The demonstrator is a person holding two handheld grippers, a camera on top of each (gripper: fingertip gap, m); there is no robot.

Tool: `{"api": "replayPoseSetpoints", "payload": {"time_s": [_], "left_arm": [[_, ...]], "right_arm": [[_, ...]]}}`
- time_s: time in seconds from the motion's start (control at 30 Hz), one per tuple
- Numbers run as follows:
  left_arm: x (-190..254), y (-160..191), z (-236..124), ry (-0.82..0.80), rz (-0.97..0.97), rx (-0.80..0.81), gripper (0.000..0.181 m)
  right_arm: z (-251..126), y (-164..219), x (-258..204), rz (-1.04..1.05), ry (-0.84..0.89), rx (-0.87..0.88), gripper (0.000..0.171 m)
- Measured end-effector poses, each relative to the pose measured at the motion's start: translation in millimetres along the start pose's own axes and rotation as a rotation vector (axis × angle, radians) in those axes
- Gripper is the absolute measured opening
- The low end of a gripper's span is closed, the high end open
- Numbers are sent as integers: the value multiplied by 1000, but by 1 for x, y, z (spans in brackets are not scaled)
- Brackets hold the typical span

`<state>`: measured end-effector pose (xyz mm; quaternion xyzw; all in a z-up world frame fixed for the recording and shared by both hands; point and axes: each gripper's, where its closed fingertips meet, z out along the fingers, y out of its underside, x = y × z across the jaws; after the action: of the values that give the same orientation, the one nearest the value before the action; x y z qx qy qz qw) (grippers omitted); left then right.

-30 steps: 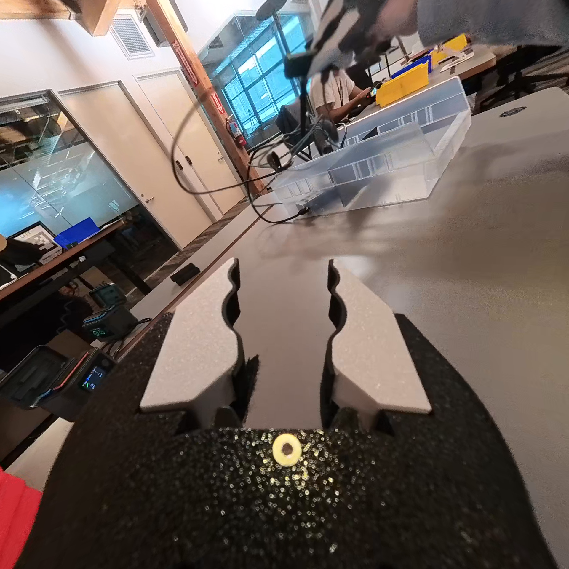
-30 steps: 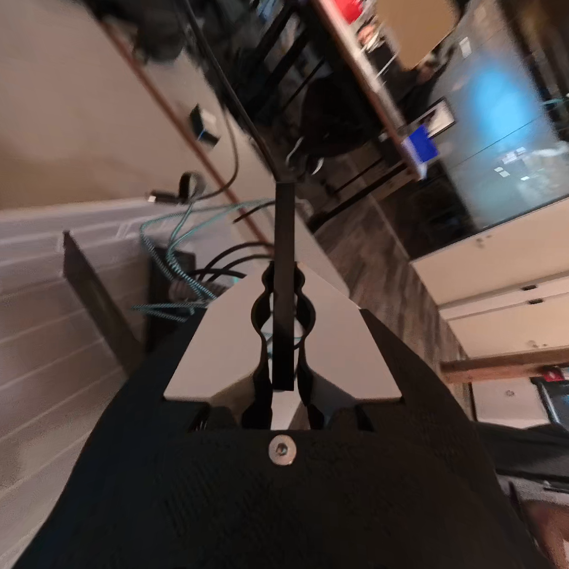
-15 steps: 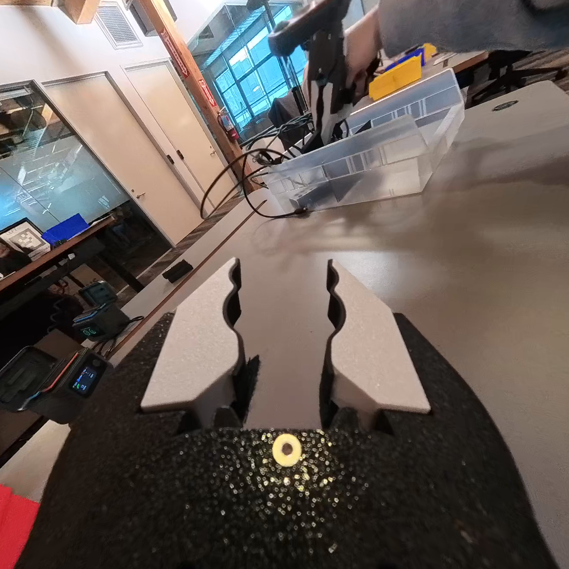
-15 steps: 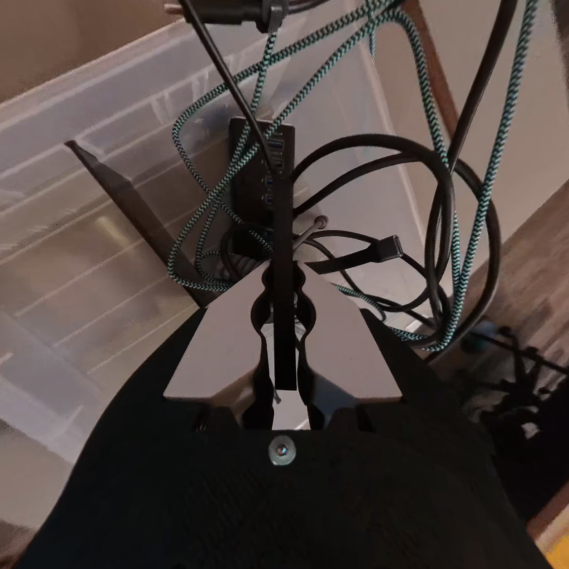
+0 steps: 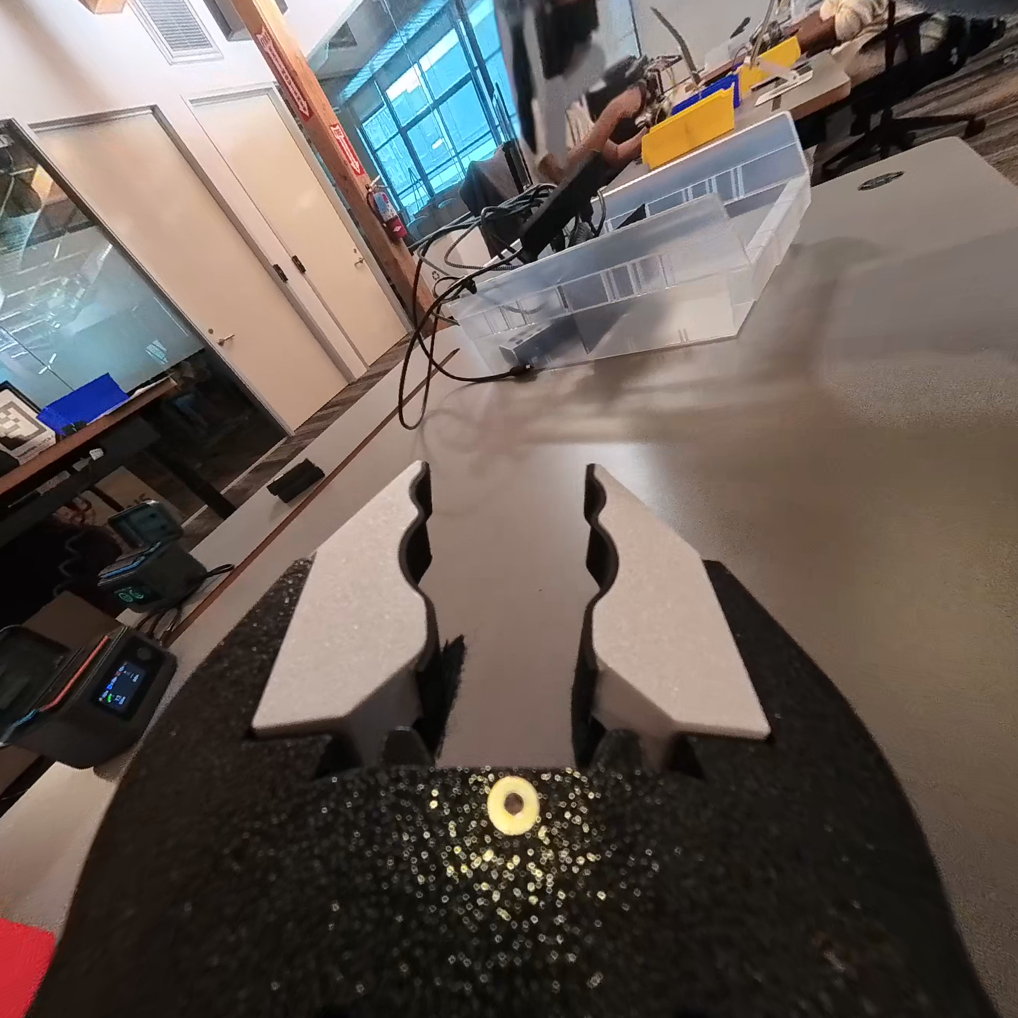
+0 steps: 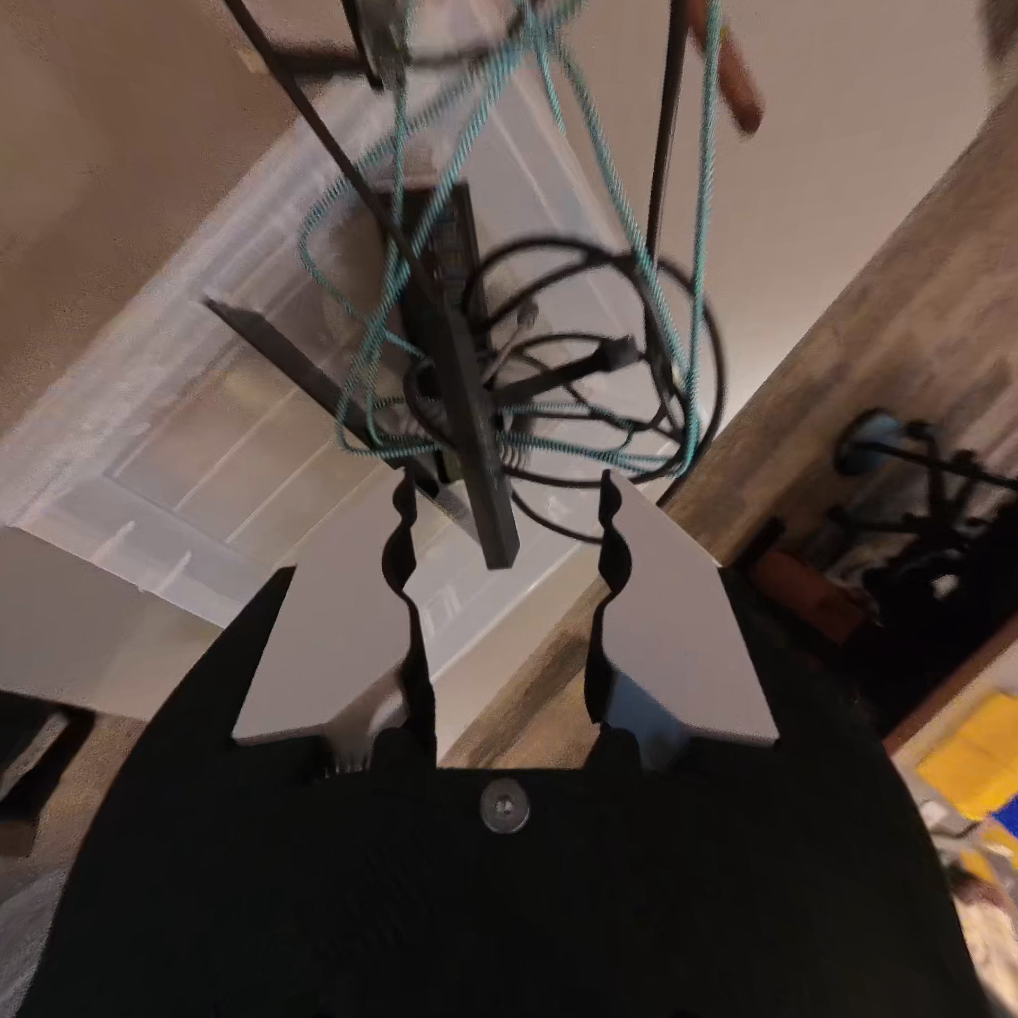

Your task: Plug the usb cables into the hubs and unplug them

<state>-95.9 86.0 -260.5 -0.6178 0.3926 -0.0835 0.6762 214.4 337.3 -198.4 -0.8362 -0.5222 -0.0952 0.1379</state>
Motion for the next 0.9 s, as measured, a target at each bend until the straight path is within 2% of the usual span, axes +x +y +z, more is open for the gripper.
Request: {"api": "replayPoseSetpoints", "payload": {"time_s": [0.1, 0.17, 0.23, 0.33, 0.4, 0.43, 0.5, 0.57, 0.77, 0.9], "left_arm": [[3, 1, 2, 15, 1, -5, 53], [4, 2, 2, 19, 3, -11, 53], [3, 2, 2, 18, 1, -10, 53], [1, 2, 0, 14, -7, -10, 53], [0, 2, -1, 11, -10, -11, 53], [-1, 3, -1, 9, -12, -13, 53], [-1, 3, -1, 10, -20, -12, 53], [-1, 4, 0, 14, -29, -13, 52], [6, 4, 2, 46, -44, -18, 51], [9, 5, 4, 55, -33, -25, 50]], "right_arm": [[-25, -61, -25, -134, 23, 175, 62], [-26, -104, -54, -261, 7, 256, 59], [-8, -133, -76, -368, 5, 235, 58], [37, -156, -96, -480, 21, 120, 56], [64, -161, -93, -545, 102, 25, 51], [74, -161, -89, -582, 148, -15, 34], [82, -164, -85, -670, 236, -24, 16], [75, -169, -82, -721, 308, 38, 0], [7, -165, -61, -713, 542, 390, 0], [-38, -136, -36, -558, 609, 598, 0]]}}
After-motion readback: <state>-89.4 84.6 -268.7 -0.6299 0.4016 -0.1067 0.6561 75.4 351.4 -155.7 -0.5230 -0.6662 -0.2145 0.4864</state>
